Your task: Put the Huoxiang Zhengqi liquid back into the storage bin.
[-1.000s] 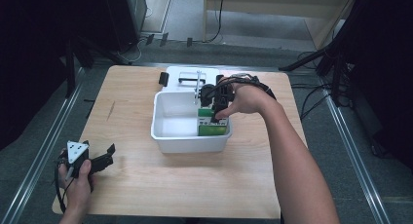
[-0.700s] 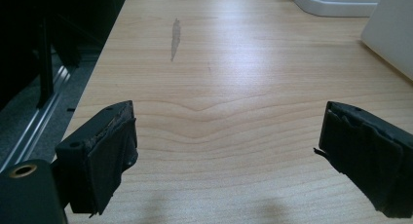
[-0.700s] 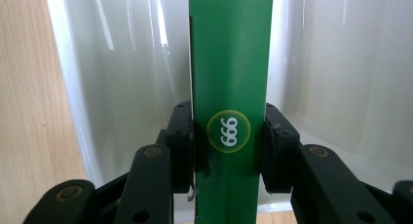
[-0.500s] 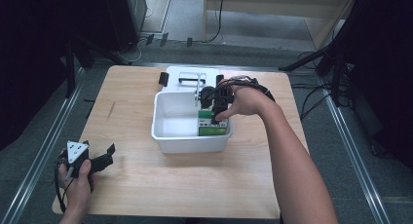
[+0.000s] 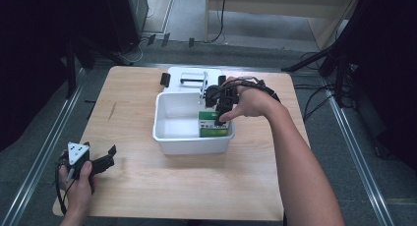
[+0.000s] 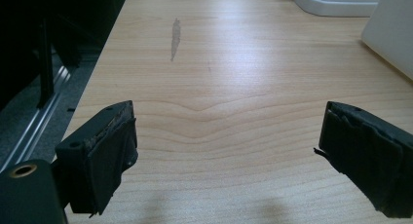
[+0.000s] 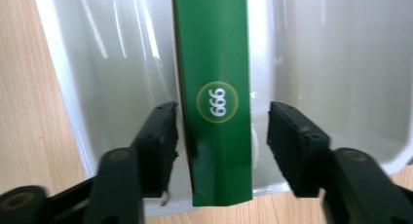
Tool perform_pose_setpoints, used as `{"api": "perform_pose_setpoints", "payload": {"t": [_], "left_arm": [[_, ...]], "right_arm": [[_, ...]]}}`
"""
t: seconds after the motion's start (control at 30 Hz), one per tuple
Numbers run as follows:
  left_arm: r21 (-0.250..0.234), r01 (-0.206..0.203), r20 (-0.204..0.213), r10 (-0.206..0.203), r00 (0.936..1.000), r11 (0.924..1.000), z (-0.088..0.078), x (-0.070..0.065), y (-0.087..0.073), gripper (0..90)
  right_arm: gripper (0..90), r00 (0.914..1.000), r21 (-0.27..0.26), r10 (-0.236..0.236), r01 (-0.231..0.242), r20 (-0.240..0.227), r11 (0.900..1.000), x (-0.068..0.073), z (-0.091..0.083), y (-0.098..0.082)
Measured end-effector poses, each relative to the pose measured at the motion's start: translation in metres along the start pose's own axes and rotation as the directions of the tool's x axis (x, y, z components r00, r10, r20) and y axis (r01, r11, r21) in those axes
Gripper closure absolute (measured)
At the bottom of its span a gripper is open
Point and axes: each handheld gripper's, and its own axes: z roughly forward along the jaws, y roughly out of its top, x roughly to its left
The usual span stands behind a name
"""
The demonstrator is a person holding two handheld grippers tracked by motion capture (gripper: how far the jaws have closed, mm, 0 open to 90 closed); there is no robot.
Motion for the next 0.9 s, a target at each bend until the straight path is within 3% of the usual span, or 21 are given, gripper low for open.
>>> {"api": "perform_pose_setpoints", "payload": {"t": [0.07,0.17,0.3,0.4,0.43,0.5,0.6,0.67,0.77,0.83,0.87,0.9], "left_arm": [[-0.001,-0.001,-0.001,0.001,1.0000,1.0000,0.000,0.000,0.000,7.1],[-0.001,-0.001,0.000,0.001,1.0000,1.0000,0.000,0.000,0.000,7.1],[-0.001,-0.001,-0.001,0.001,1.0000,1.0000,0.000,0.000,0.000,7.0],[-0.001,-0.001,-0.002,0.001,1.0000,1.0000,0.000,0.000,0.000,7.1],[-0.001,0.000,-0.001,0.000,1.0000,1.0000,0.000,0.000,0.000,7.1],[0.000,0.000,-0.001,0.000,1.0000,1.0000,0.000,0.000,0.000,7.0],[0.001,-0.001,-0.001,0.001,1.0000,1.0000,0.000,0.000,0.000,7.1],[0.003,-0.003,0.000,0.003,1.0000,1.0000,0.000,0.000,0.000,7.1],[0.003,-0.004,0.000,0.004,1.0000,1.0000,0.000,0.000,0.000,7.1],[0.004,-0.005,-0.001,0.005,1.0000,1.0000,0.000,0.000,0.000,7.0],[0.004,-0.005,-0.001,0.005,1.0000,1.0000,0.000,0.000,0.000,7.1],[0.004,-0.004,-0.001,0.004,1.0000,1.0000,0.000,0.000,0.000,7.1]], "right_arm": [[39.8,1.0000,-0.033,-0.004,0.005,0.009,0.999,-0.001,-0.002,-0.002],[33.4,0.9994,-0.086,0.029,-0.027,0.018,0.996,-0.002,-0.009,-0.004],[30.6,0.9926,-0.173,0.107,-0.096,0.058,0.980,-0.003,-0.019,-0.010],[28.5,0.9815,-0.257,0.182,-0.161,0.061,0.953,-0.006,-0.026,-0.018],[27.3,0.9737,-0.296,0.219,-0.192,0.062,0.936,-0.008,-0.028,-0.024],[25.1,0.9653,-0.328,0.254,-0.222,0.059,0.918,-0.009,-0.031,-0.031],[20.1,0.9479,-0.392,0.312,-0.263,0.065,0.882,-0.012,-0.034,-0.043],[16.8,0.9286,-0.431,0.365,-0.304,0.066,0.850,-0.013,-0.036,-0.051],[15.3,0.8836,-0.482,0.457,-0.358,0.102,0.800,-0.013,-0.039,-0.065],[11.0,0.8587,-0.510,0.505,-0.396,0.088,0.763,-0.014,-0.040,-0.074],[9.8,0.8435,-0.525,0.531,-0.415,0.084,0.743,-0.014,-0.040,-0.079],[5.3,0.8204,-0.541,0.565,-0.437,0.089,0.719,-0.015,-0.040,-0.084]]}}
